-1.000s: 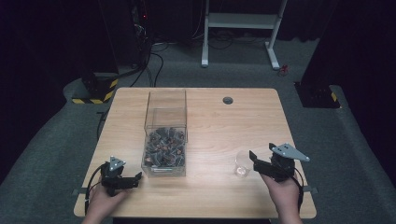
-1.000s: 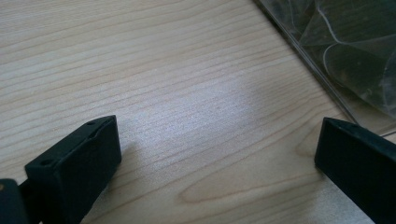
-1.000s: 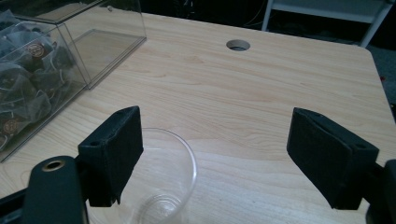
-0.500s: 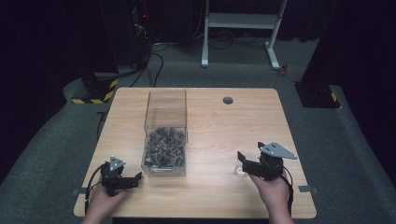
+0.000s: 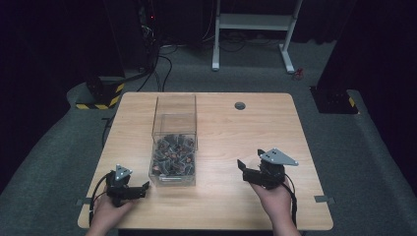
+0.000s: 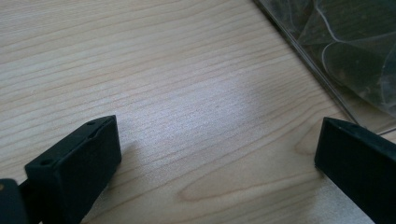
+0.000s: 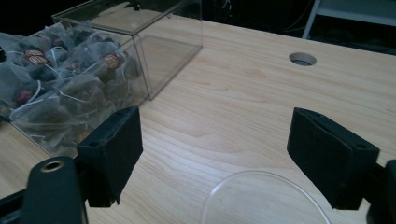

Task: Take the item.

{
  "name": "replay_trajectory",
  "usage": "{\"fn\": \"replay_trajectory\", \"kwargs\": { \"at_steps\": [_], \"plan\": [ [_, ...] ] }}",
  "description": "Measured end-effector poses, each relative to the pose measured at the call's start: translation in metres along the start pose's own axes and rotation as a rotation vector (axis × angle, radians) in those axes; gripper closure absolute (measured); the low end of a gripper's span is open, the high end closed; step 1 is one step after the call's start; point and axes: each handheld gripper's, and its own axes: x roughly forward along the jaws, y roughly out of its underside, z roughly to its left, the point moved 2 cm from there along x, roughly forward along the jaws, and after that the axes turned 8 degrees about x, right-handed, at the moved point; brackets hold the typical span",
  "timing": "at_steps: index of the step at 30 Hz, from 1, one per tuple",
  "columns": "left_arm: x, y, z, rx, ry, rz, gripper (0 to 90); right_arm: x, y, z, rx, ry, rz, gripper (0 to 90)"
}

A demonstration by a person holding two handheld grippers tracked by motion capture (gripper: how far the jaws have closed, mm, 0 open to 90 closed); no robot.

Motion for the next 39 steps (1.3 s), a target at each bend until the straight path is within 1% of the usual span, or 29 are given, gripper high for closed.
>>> {"fn": "replay_trajectory", "kwargs": {
  "at_steps": [5,14,23,25,26,30,39],
  "plan": [
    [0.000,0.000,0.000,0.000,0.000,0.000,0.7,0.005,-0.003,0.012,-0.015,-0.023,-0.009,21.5],
    [0.000,0.000,0.000,0.000,0.000,0.000,0.7,0.016,-0.005,0.033,-0.041,-0.067,-0.001,23.5],
    [0.000,0.000,0.000,0.000,0.000,0.000,0.7,0.024,-0.007,0.049,-0.052,-0.106,0.006,24.3],
    [0.000,0.000,0.000,0.000,0.000,0.000,0.7,0.025,-0.006,0.050,-0.054,-0.108,0.009,24.3],
    [0.000,0.000,0.000,0.000,0.000,0.000,0.7,0.027,-0.006,0.054,-0.055,-0.117,0.013,24.6],
    [0.000,0.000,0.000,0.000,0.000,0.000,0.7,0.031,-0.006,0.061,-0.061,-0.134,0.018,25.1],
    [0.000,0.000,0.000,0.000,0.000,0.000,0.6,0.038,-0.007,0.073,-0.078,-0.159,0.025,25.7]
  ]
}}
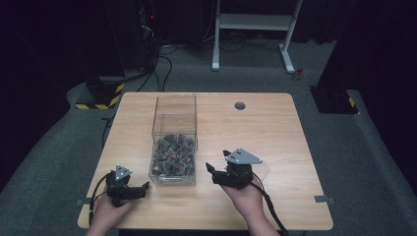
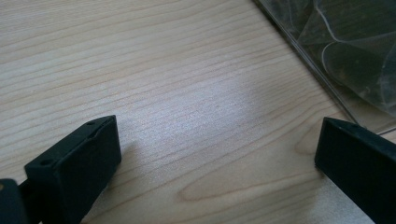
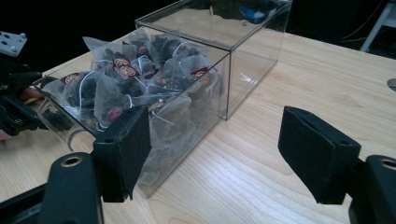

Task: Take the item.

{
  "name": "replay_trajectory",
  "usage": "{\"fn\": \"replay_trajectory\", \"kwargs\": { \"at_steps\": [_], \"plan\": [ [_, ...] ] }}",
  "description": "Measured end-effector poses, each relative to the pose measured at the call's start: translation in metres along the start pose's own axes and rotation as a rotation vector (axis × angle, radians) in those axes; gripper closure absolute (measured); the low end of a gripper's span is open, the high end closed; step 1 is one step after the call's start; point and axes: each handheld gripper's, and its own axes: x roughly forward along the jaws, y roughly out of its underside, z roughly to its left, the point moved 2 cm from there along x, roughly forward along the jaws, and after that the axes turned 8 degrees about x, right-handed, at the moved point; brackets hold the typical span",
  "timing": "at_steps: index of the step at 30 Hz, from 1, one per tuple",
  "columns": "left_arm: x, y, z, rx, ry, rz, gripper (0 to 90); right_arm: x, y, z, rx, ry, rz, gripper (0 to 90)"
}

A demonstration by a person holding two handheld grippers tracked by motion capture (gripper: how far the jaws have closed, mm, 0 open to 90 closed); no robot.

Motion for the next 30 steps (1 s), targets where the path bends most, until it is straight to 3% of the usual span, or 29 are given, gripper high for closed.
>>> {"fn": "replay_trajectory", "kwargs": {
  "at_steps": [30],
  "plan": [
    [0.000,0.000,0.000,0.000,0.000,0.000,0.6,0.026,-0.006,0.033,-0.048,-0.077,0.030,27.7]
  ]
}}
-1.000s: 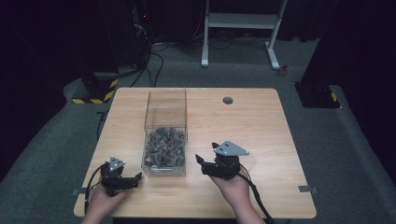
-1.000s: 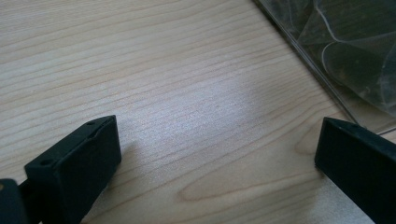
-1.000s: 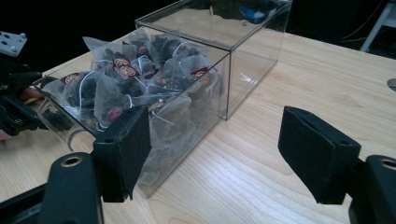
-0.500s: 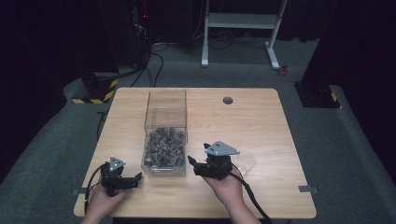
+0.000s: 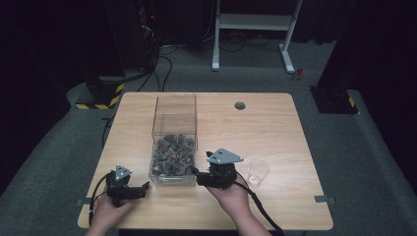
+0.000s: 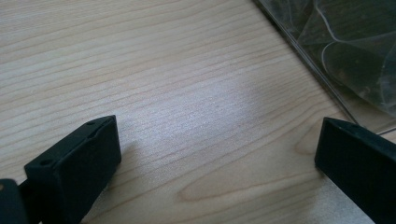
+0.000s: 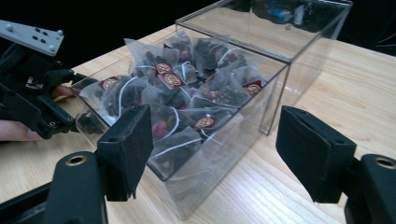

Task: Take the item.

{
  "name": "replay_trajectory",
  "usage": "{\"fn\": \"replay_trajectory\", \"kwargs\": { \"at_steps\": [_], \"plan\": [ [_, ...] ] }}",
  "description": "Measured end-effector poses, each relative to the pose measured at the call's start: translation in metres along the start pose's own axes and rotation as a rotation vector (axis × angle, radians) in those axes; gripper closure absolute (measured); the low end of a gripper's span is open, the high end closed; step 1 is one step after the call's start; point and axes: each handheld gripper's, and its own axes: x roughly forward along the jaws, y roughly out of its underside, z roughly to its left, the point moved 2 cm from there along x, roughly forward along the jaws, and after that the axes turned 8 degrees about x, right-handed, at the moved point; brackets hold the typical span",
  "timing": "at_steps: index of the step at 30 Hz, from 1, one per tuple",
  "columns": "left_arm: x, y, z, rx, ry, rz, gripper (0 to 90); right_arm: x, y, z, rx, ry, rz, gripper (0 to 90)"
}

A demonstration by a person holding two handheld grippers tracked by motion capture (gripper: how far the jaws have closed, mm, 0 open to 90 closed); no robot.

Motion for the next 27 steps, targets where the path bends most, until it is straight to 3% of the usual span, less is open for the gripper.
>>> {"fn": "replay_trajectory", "kwargs": {
  "at_steps": [27],
  "plan": [
    [0.000,0.000,0.000,0.000,0.001,0.001,0.6,0.030,0.002,0.026,-0.041,-0.079,0.051,33.1]
  ]
}}
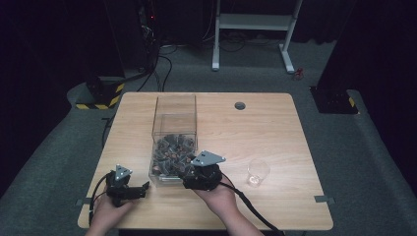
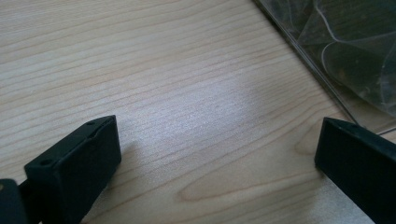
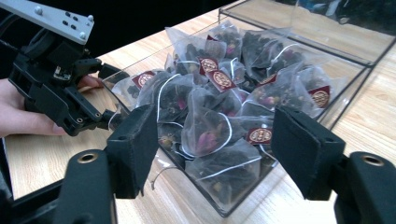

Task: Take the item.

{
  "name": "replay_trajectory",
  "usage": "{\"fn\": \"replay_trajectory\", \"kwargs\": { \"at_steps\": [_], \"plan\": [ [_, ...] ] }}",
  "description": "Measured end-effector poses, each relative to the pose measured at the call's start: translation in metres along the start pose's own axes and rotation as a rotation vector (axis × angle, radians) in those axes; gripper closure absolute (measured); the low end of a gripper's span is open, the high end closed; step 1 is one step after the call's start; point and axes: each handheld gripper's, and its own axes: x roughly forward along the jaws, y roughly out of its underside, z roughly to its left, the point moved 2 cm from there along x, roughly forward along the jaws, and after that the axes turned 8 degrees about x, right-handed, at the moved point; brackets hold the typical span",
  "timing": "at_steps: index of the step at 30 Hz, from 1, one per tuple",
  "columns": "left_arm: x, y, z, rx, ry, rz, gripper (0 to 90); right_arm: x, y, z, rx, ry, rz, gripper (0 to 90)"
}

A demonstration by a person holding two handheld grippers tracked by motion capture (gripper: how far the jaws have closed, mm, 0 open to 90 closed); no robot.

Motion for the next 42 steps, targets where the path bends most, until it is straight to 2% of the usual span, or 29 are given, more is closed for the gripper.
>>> {"fn": "replay_trajectory", "kwargs": {
  "at_steps": [3,16,18,19,23,37,42],
  "plan": [
    [0.000,0.000,0.000,0.000,0.000,0.000,0.6,0.004,0.001,0.002,-0.002,-0.005,0.010,35.5],
    [0.000,0.000,0.000,0.000,0.000,0.000,0.6,0.013,0.003,0.003,0.002,-0.027,0.038,60.4],
    [0.000,0.000,0.000,0.000,0.000,0.000,0.6,0.013,0.003,0.003,-0.004,-0.025,0.038,61.7],
    [0.000,0.000,0.000,0.000,0.000,0.000,0.6,0.013,0.003,0.004,-0.012,-0.021,0.038,67.5],
    [0.000,0.000,0.000,0.000,0.000,0.000,0.6,0.013,0.004,0.005,-0.033,-0.014,0.031,78.2],
    [0.000,0.000,0.000,0.000,0.000,0.000,0.6,0.015,0.006,0.005,-0.047,0.001,0.036,89.9],
    [0.000,0.000,0.000,0.002,0.002,0.000,0.6,0.015,0.006,0.005,-0.056,-0.002,0.039,90.0]
  ]
}}
